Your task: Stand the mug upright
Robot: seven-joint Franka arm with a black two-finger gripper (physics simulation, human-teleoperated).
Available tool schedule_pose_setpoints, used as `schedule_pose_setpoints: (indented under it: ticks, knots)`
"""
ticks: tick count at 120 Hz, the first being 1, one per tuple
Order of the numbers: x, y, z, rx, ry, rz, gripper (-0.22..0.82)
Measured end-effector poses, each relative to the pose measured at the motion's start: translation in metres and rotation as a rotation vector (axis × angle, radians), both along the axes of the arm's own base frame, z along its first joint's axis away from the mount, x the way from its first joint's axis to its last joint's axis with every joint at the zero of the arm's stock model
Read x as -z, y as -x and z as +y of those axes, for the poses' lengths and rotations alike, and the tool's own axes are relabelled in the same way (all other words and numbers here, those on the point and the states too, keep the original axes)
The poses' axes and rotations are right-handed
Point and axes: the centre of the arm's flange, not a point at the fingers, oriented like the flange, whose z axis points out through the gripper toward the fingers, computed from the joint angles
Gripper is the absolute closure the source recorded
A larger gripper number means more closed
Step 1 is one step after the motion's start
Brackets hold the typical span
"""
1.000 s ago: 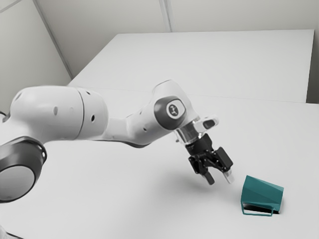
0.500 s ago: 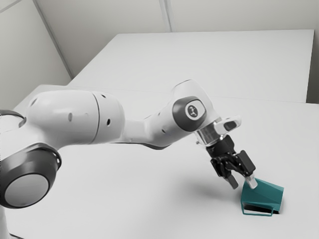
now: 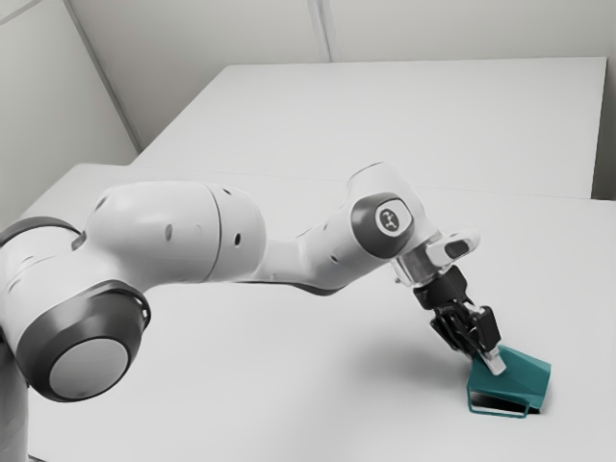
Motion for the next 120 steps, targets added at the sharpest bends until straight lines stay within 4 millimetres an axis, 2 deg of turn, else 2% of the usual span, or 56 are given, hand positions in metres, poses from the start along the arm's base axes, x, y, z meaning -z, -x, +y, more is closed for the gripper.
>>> schedule_pose_setpoints:
  ticks: [35,80,96,120]
  knots:
    - [-0.005,0.003,-0.008,0.041,0.019,-0.036,0.74]
    - [-0.022,0.008,-0.019,0.073,0.031,-0.075,0.78]
    - [-0.036,0.009,-0.018,0.079,0.030,-0.097,0.79]
    - [-0.072,0.007,-0.009,0.093,0.010,-0.157,0.79]
